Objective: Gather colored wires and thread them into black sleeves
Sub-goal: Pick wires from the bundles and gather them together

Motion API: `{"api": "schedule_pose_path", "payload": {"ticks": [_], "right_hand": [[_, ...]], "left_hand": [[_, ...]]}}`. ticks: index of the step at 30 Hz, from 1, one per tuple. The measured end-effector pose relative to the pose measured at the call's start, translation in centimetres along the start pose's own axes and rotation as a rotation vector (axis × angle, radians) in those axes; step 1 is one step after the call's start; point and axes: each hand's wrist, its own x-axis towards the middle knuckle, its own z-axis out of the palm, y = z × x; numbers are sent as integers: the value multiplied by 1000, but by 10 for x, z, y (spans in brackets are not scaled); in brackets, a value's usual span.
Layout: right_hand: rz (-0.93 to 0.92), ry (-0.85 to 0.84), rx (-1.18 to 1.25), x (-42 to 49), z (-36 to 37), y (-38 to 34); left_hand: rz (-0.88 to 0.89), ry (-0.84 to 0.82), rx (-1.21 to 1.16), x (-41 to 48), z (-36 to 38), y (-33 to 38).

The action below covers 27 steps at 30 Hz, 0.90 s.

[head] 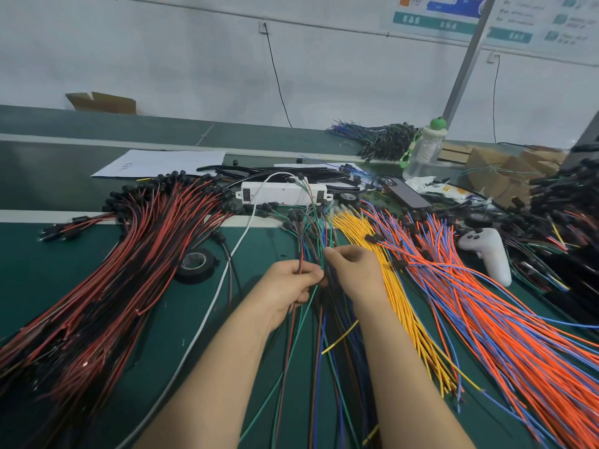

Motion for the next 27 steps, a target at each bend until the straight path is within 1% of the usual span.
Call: {"api": "schedule_pose_path", "payload": {"ticks": [4, 9, 12, 15, 19, 21, 24, 26, 27], "right_hand": [[50, 33, 197, 0, 1, 1], [76, 16, 295, 1, 3, 4], [83, 59, 190, 3, 5, 5], [12, 125, 67, 5, 3, 6], [-93, 81, -150, 2, -1, 2], [-101, 45, -155, 1, -1, 2], [-88, 36, -192, 1, 0, 0], [-68, 35, -131, 2, 0, 1], [-42, 25, -52, 2, 1, 1]], "left_hand": [[17, -2, -25, 0, 1, 1], [9, 8, -39, 0, 3, 2], [7, 22, -39, 1, 2, 1], [12, 28, -7, 3, 2, -1], [33, 62, 102, 5, 1, -4], [42, 67, 145, 5, 0, -4], [56, 77, 185, 5, 0, -5], [54, 70, 156, 4, 0, -4], [49, 61, 120, 3, 0, -3]]}}
